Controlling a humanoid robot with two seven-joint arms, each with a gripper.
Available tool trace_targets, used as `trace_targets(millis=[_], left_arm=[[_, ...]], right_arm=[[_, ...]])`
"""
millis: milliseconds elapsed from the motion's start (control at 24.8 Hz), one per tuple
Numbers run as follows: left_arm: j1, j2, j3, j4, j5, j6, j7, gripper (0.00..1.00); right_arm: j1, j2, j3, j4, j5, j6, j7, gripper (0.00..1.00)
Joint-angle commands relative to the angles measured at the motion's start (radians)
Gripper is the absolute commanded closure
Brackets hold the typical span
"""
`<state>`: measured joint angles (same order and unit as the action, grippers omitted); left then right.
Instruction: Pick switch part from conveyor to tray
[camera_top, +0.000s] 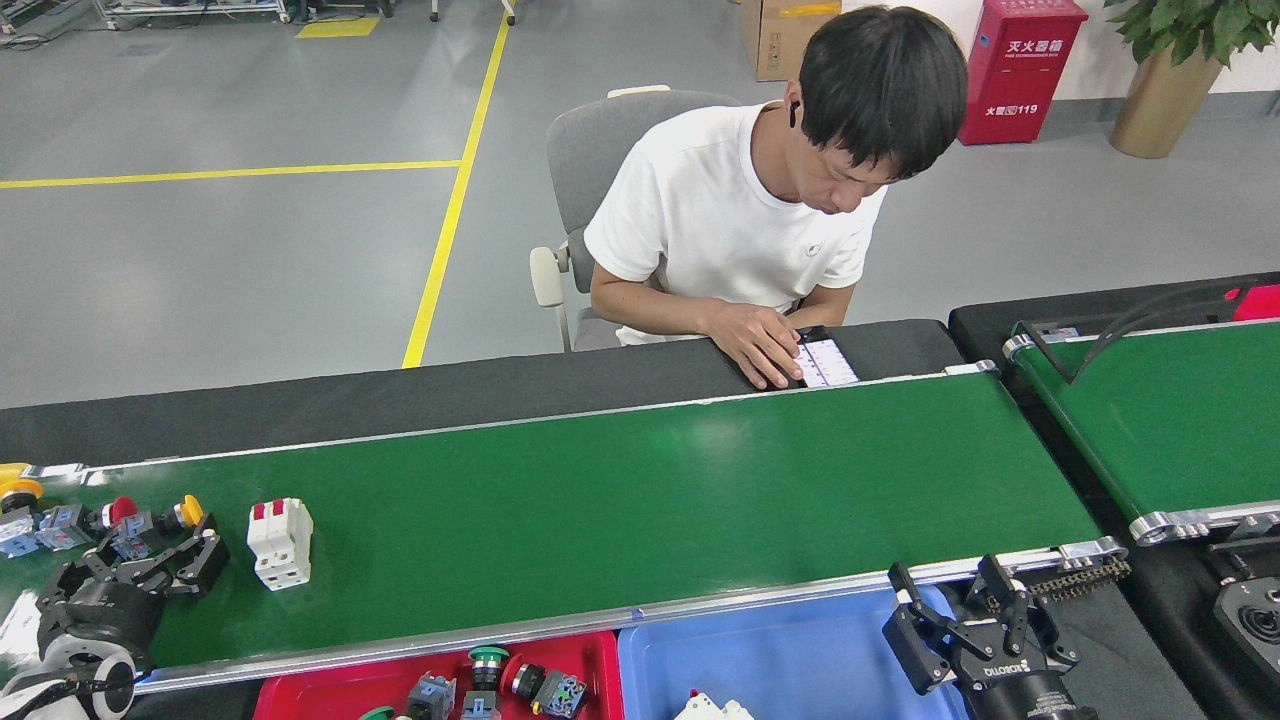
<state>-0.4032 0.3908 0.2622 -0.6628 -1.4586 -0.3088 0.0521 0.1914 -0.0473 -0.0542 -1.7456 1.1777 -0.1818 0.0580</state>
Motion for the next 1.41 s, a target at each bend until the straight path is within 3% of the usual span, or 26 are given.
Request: trace_targets(millis=[0, 40, 81, 161, 282, 403, 767, 968, 1049, 1130, 1251, 1291, 1331, 1372], left_arm=[[-0.029, 0.023, -0.003, 0.038, 0.010, 0.010, 0.052, 0.54], [-0.032, 0.028, -0.003, 0.041, 0.020, 0.005, 0.061, 0.67], [-0.031, 0.031, -0.003, 0.041, 0.032, -0.003, 0.061, 0.86], [-0.019, 0.028, -0.003, 0.029, 0.063, -0.015, 0.066, 0.93], [0.060, 0.028, -0.004, -0.075, 0.113, -0.026, 0.068, 0.94], [0.205, 0.013, 0.003, -0.293, 0.147, -0.033, 0.060, 0.94], [0.629, -0.110, -0.012, -0.899, 0.107, -0.029, 0.057, 0.93], [0.816, -0.179, -0.078, -1.101, 0.001, -0.036, 0.066, 0.92], [0.862, -0.182, -0.126, -1.114, -0.028, -0.036, 0.068, 0.91], [0.873, -0.173, -0.169, -1.114, -0.062, -0.036, 0.068, 0.79], [0.893, -0.171, -0.182, -1.112, -0.086, -0.039, 0.068, 0.38], [0.896, -0.168, -0.182, -1.112, -0.086, -0.049, 0.068, 0.16], [0.897, -0.167, -0.182, -1.112, -0.086, -0.067, 0.069, 0.00], [0.896, -0.170, -0.179, -1.112, -0.085, -0.091, 0.069, 0.00]], right_arm=[[-0.004, 0.004, -0.001, -0.012, 0.000, -0.004, -0.007, 0.03], [-0.001, 0.004, -0.001, -0.012, 0.000, -0.004, -0.007, 0.03], [0.002, 0.006, -0.001, -0.014, 0.000, -0.004, -0.009, 0.03], [0.005, 0.012, -0.001, -0.014, 0.000, -0.004, -0.009, 0.03], [0.013, 0.012, -0.003, -0.014, 0.000, -0.002, -0.009, 0.03], [0.014, 0.012, -0.006, -0.014, 0.000, -0.002, -0.010, 0.03], [0.017, 0.007, -0.032, -0.011, -0.001, -0.001, -0.010, 0.03], [0.030, 0.007, -0.045, -0.011, -0.001, -0.002, -0.012, 0.03], [0.034, 0.006, -0.055, -0.011, -0.001, -0.002, -0.012, 0.03], [0.037, 0.006, -0.062, -0.011, -0.001, -0.002, -0.012, 0.03], [0.037, 0.006, -0.065, -0.011, -0.001, -0.002, -0.012, 0.03], [0.037, 0.006, -0.065, -0.011, -0.001, -0.002, -0.013, 0.03], [0.037, 0.006, -0.065, -0.011, -0.003, -0.002, -0.014, 0.03], [0.037, 0.006, -0.065, -0.011, -0.001, -0.002, -0.014, 0.03]])
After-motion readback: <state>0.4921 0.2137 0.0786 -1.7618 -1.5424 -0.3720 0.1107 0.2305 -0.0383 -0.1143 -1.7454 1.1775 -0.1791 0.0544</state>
